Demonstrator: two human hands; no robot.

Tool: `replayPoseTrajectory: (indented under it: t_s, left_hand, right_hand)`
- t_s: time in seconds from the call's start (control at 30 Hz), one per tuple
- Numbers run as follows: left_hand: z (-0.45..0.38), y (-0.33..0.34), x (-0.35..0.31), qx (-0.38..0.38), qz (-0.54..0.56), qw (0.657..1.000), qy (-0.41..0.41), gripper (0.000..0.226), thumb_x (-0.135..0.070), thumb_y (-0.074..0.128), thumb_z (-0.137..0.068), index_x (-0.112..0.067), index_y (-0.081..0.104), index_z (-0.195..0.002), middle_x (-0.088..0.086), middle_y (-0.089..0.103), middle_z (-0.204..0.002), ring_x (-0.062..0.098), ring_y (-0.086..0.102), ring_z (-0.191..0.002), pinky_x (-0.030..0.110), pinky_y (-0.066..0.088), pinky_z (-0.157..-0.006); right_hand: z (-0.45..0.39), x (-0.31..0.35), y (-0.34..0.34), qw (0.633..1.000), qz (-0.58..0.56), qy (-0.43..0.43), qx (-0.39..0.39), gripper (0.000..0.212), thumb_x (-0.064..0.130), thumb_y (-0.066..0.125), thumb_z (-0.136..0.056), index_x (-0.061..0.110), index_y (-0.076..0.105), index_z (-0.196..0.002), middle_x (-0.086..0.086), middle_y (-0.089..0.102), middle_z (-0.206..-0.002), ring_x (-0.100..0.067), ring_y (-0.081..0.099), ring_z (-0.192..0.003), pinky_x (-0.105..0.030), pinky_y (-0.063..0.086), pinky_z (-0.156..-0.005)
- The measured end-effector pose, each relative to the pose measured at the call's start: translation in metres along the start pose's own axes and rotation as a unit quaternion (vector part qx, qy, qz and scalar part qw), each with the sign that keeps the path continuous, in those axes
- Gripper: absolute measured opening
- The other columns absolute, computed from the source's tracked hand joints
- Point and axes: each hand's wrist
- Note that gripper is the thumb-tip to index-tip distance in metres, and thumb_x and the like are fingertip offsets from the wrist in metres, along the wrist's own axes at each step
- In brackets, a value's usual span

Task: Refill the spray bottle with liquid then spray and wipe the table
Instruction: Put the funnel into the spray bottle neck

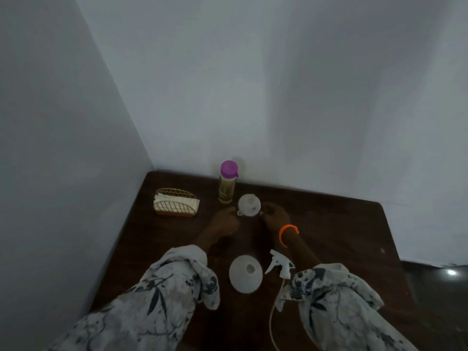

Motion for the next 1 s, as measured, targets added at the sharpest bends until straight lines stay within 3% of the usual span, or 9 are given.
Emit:
replayPoseTrajectory:
  t_s: [0.13,0.23,0.33,0.47,0.67,0.73,0.8,0.87,1.0]
  left_hand:
    - [-0.037,0.002,0.003,0.005,0.061,0.997,-0.051,0.075,-0.011,0.065,-0.090,-0.023,0.031,-0.157,0.014,0.060,-0.132,0.027,0.066,-0.105,0.039,0.058,-0.086]
    - [-0.035,0.009,-0.003,-0.005,0.087,0.995,-0.052,0.071,-0.008,0.062,-0.092,-0.022,0.034,-0.155,0.009,0.061,-0.122,0.022,0.065,-0.097,0.033,0.056,-0.075]
    - [-0.037,0.017,0.001,0.000,0.112,0.993,-0.039,0.068,-0.005,0.060,-0.091,-0.023,0.039,-0.153,0.005,0.062,-0.114,0.020,0.063,-0.088,0.031,0.052,-0.067]
    - [-0.032,0.016,-0.001,0.023,0.184,0.979,-0.079,0.072,-0.008,0.055,-0.088,-0.035,0.038,-0.153,0.015,0.069,-0.115,0.020,0.056,-0.082,0.027,0.043,-0.057]
    - [0.034,-0.002,-0.020,0.034,0.283,0.957,-0.059,0.052,-0.017,0.059,-0.095,-0.038,0.054,-0.142,0.008,0.069,-0.120,0.017,0.061,-0.094,0.023,0.044,-0.060]
    - [0.049,-0.001,-0.023,0.049,0.314,0.947,-0.049,0.046,-0.020,0.065,-0.093,-0.039,0.061,-0.135,0.004,0.070,-0.120,0.017,0.064,-0.099,0.023,0.046,-0.062]
    - [0.053,0.000,-0.025,0.064,0.332,0.940,-0.043,0.040,-0.019,0.067,-0.093,-0.036,0.066,-0.129,0.002,0.071,-0.120,0.018,0.068,-0.106,0.023,0.049,-0.064]
    - [0.058,0.000,-0.029,0.075,0.364,0.928,-0.033,0.032,-0.020,0.067,-0.094,-0.030,0.070,-0.125,0.004,0.072,-0.120,0.022,0.070,-0.111,0.026,0.054,-0.067]
    - [0.097,-0.007,-0.043,0.056,0.437,0.898,0.006,0.026,-0.019,0.075,-0.090,-0.013,0.076,-0.115,0.013,0.076,-0.112,0.026,0.074,-0.103,0.031,0.061,-0.076]
  right_hand:
    - [-0.035,0.000,0.012,0.999,-0.041,0.025,0.023,0.036,0.013,0.063,-0.088,0.017,0.064,-0.124,-0.012,0.068,-0.120,-0.032,0.065,-0.105,-0.050,0.057,-0.089]
    - [-0.039,0.003,0.016,0.994,-0.092,0.049,0.029,0.037,0.012,0.059,-0.093,0.014,0.061,-0.130,-0.011,0.063,-0.123,-0.030,0.063,-0.103,-0.045,0.061,-0.079]
    - [-0.036,0.000,0.020,0.982,-0.171,0.081,0.021,0.035,0.015,0.057,-0.098,0.013,0.059,-0.132,-0.014,0.060,-0.129,-0.028,0.061,-0.104,-0.046,0.060,-0.081]
    - [-0.015,-0.001,0.017,0.934,-0.336,0.121,0.008,0.025,0.022,0.055,-0.101,0.015,0.060,-0.124,-0.015,0.058,-0.131,-0.031,0.060,-0.113,-0.041,0.058,-0.077]
    - [0.037,0.009,-0.011,0.873,-0.466,0.142,-0.016,0.021,0.026,0.060,-0.099,0.022,0.062,-0.119,-0.014,0.062,-0.125,-0.030,0.066,-0.102,-0.046,0.059,-0.085]
    - [0.047,0.011,-0.020,0.870,-0.476,0.124,-0.022,0.033,0.023,0.056,-0.101,0.013,0.056,-0.132,-0.016,0.057,-0.134,-0.028,0.062,-0.105,-0.048,0.058,-0.089]
    - [0.052,0.011,-0.027,0.884,-0.454,0.100,-0.038,0.039,0.021,0.053,-0.103,0.004,0.051,-0.138,-0.016,0.057,-0.134,-0.024,0.060,-0.104,-0.036,0.059,-0.078]
    - [0.060,0.010,-0.032,0.892,-0.445,0.054,-0.066,0.031,0.016,0.055,-0.102,0.001,0.060,-0.129,-0.018,0.063,-0.128,-0.022,0.066,-0.098,-0.027,0.059,-0.069]
    - [0.099,0.022,-0.048,0.888,-0.455,-0.007,-0.058,0.018,0.016,0.066,-0.094,0.011,0.070,-0.111,-0.015,0.071,-0.112,-0.034,0.068,-0.108,-0.051,0.059,-0.089]
Point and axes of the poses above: each hand's wrist, its own z-axis away from the middle knuckle, its own y-axis out of the palm, x = y × z
